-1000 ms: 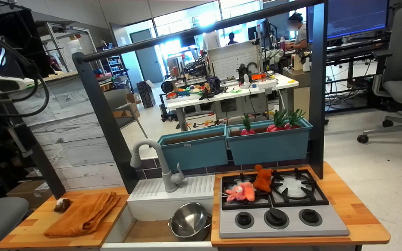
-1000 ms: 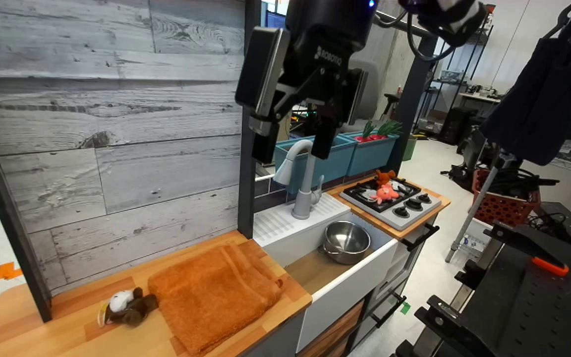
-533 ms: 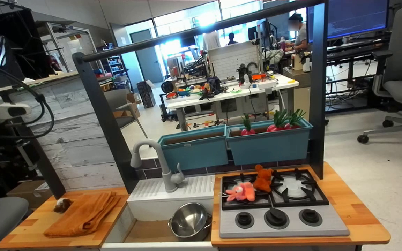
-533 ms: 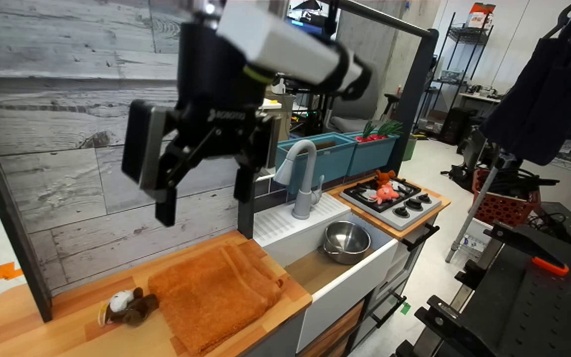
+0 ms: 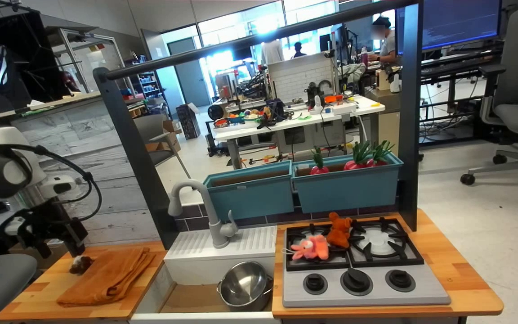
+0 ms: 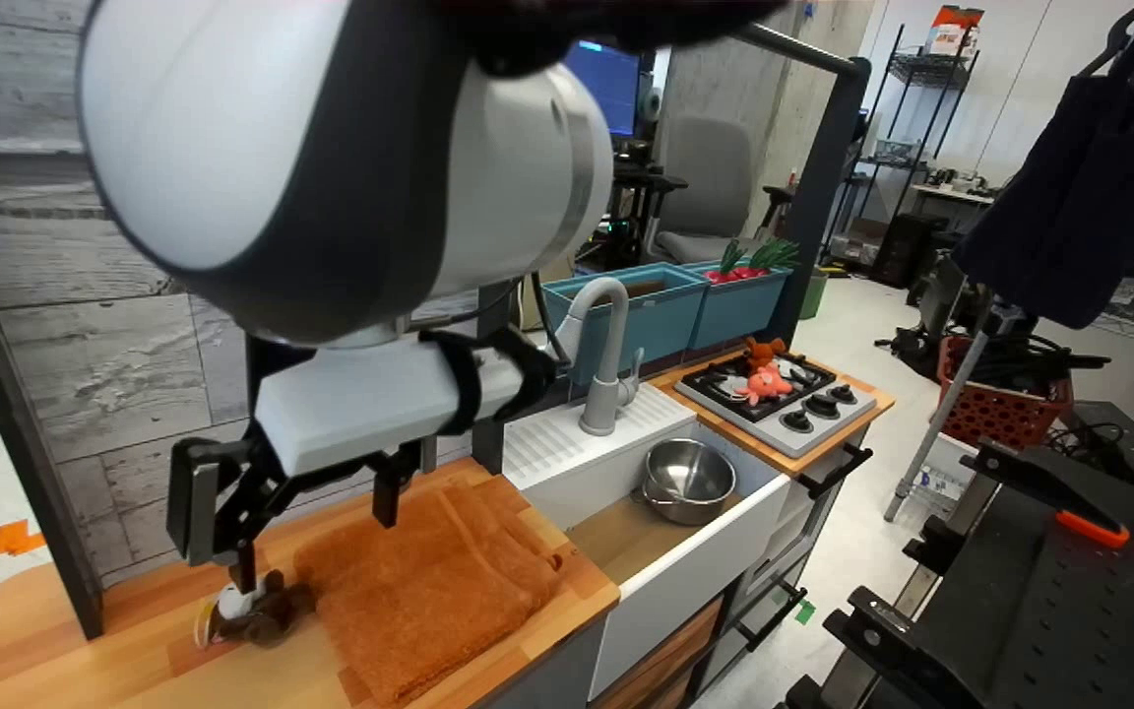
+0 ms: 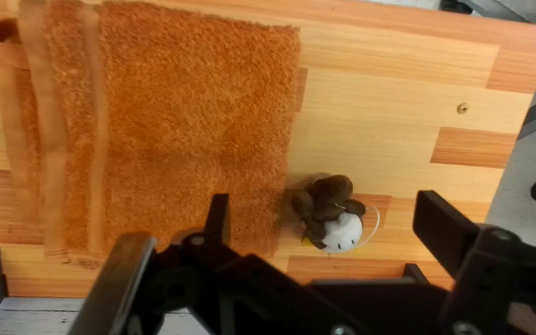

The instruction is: Pick up the plush toys from the counter and stove and put them in the pot, then wipe the counter

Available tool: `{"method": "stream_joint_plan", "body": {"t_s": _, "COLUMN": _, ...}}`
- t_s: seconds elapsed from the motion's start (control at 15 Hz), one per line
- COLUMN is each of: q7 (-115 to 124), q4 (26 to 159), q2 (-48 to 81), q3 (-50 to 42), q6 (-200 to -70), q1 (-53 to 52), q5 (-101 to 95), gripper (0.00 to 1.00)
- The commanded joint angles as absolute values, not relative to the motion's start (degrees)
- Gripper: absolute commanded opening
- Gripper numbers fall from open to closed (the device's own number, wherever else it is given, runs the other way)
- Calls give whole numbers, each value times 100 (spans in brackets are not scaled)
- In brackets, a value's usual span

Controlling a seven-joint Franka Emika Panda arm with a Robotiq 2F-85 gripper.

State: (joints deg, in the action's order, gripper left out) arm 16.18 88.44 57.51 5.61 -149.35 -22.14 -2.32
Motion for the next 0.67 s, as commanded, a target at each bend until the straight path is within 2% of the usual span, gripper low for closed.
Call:
{"method": "stream_joint_plan", "body": {"t_s": 0.0, "q7": 1585, "q4": 8627, "q2": 5931, "q3": 527, "q6": -14929, "q1": -2271, "q5": -157, "gripper": 100}}
{"method": "stream_joint_plan", "body": {"t_s": 0.6, "q7": 1341, "q4": 7727, "q2": 6606, "q3": 721, "q6": -14996, "q1": -2198, "q5": -63, "gripper": 100}}
